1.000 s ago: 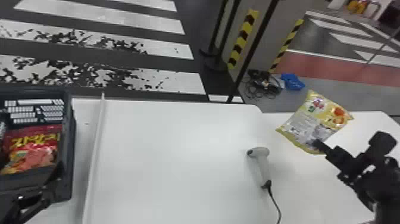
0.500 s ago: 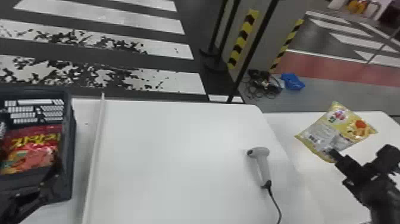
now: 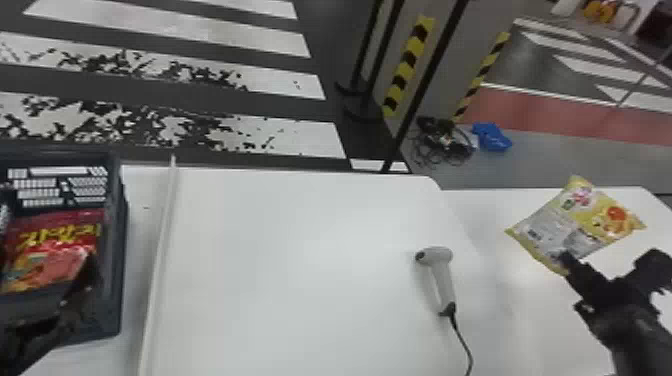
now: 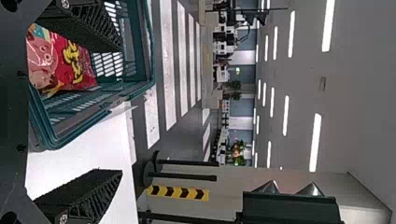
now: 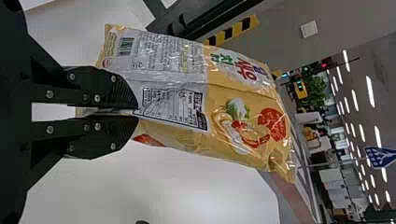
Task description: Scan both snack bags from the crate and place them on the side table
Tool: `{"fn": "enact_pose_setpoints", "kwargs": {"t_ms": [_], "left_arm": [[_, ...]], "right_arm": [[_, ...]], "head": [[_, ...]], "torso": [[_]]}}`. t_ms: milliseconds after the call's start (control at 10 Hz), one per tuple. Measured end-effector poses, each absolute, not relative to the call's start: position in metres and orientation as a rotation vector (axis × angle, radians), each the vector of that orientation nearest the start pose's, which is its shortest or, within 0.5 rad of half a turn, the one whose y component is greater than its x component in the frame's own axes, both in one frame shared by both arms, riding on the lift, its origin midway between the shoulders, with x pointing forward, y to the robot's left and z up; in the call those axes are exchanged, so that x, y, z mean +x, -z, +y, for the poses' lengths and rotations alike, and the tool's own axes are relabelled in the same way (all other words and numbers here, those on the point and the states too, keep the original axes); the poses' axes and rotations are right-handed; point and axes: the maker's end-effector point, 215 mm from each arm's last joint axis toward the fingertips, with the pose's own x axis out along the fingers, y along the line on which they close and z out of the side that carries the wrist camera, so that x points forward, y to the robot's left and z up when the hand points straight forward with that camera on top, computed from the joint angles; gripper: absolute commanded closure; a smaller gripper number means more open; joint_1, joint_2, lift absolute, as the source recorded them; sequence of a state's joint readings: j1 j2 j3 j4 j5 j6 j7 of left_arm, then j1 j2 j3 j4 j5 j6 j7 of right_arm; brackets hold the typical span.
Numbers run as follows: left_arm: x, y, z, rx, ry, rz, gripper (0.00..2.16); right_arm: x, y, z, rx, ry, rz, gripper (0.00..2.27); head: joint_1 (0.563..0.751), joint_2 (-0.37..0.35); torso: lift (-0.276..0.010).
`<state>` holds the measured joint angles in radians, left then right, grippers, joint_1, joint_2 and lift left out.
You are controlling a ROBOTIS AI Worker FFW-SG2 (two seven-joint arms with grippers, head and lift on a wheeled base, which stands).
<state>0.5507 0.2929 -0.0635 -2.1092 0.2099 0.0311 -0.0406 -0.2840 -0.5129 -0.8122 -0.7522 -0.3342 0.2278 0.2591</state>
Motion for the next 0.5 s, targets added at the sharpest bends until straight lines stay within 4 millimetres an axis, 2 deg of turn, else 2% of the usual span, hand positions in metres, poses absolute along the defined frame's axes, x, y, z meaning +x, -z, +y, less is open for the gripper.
{"fn": "enact_pose_setpoints", "kwargs": {"t_ms": [300, 500], "left_arm": [[0.425, 0.342, 0.202, 0.011, 0.244, 0.077, 0.07], [0.424, 0.340, 0.206, 0.013, 0.237, 0.073, 0.07]], "right_arm": [[0.435, 0.468, -0.771, 0.441, 0.708, 0.318, 0.04], [0.428, 0.464, -0.776, 0.422, 0.742, 0.304, 0.03]], "head": [[0.695, -0.350], [0.695, -0.350]], "torso": [[-0.095], [-0.095]]}}
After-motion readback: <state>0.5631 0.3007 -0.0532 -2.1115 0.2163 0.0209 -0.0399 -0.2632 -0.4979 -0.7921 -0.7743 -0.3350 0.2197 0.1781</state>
